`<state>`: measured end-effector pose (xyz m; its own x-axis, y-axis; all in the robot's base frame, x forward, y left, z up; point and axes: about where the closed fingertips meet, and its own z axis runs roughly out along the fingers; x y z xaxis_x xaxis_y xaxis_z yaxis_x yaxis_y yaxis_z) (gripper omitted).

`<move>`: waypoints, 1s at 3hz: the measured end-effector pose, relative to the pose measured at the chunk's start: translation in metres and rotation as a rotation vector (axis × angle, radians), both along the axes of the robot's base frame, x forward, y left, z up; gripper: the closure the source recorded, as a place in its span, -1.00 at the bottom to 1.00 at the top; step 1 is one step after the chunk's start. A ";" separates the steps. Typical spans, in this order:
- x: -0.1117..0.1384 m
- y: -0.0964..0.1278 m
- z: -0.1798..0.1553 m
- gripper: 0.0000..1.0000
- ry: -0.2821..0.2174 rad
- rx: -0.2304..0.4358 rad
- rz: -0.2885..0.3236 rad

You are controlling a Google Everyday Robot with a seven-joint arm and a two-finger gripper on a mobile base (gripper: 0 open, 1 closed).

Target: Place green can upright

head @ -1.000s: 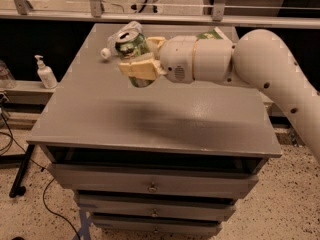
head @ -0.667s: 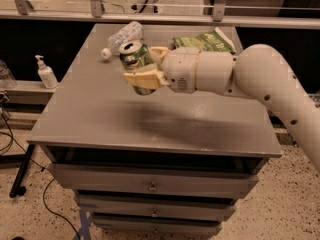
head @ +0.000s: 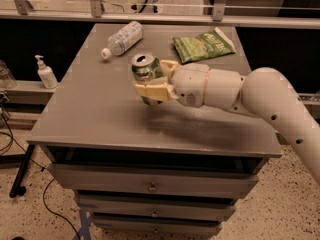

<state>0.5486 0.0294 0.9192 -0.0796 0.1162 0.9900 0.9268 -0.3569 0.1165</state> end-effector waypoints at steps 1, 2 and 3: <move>0.001 -0.010 -0.009 0.72 0.009 0.037 -0.007; 0.003 -0.018 -0.017 0.25 0.013 0.063 -0.009; 0.004 -0.024 -0.025 -0.23 0.019 0.079 -0.008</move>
Offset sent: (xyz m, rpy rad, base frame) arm 0.0070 -0.0321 -0.0279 0.0846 -0.0059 -0.0185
